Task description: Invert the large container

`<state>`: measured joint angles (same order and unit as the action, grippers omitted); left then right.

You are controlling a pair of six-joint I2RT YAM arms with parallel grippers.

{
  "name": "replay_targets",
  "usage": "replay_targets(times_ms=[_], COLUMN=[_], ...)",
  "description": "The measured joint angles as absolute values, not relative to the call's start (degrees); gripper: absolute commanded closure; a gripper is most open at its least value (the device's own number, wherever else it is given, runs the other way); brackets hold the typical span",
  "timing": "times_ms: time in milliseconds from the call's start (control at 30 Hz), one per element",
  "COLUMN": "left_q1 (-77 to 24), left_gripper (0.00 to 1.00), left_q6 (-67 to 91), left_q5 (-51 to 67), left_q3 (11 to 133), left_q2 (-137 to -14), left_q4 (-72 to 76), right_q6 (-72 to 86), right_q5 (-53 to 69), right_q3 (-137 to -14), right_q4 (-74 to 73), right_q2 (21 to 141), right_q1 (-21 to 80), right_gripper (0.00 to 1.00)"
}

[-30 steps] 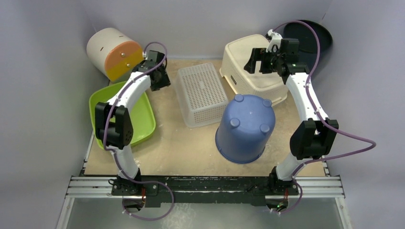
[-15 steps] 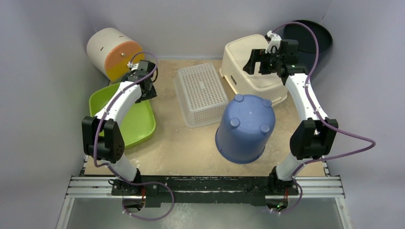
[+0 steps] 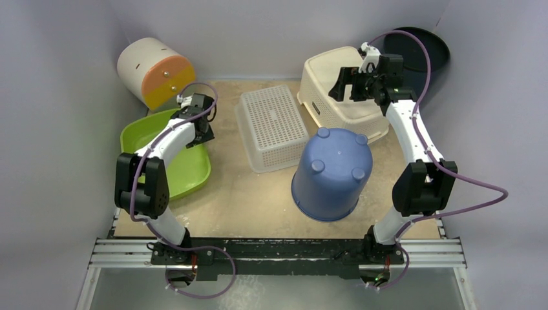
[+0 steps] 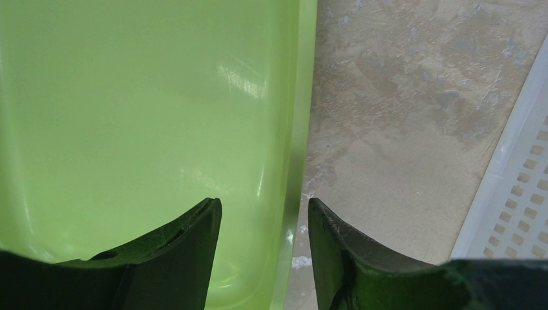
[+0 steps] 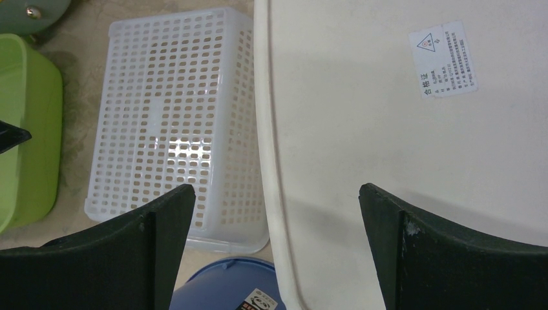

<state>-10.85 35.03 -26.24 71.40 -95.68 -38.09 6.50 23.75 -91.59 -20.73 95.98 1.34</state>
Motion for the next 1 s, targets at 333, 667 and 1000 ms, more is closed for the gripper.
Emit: replay_targets(times_ms=[333,667,1000], left_q1=[-10.85,-10.96,-14.63], left_gripper=[0.86,1.0,1.0], left_q6=[35.62,35.51,39.72], left_q5=[-25.61,-23.81,-14.52], left_q3=[69.41,68.88,82.43], left_q2=[-97.86,-98.74,-93.54], left_q4=[-33.28,-31.59,-35.88], right_q6=[6.48,6.46,6.48], right_q5=[23.77,23.75,23.75], right_q3=[-91.59,-91.59,-91.59], right_q4=[-20.75,-20.75,-20.75], right_q2=[96.01,96.01,96.01], right_q1=[1.34,1.34,1.34], right_gripper=[0.0,0.0,0.0])
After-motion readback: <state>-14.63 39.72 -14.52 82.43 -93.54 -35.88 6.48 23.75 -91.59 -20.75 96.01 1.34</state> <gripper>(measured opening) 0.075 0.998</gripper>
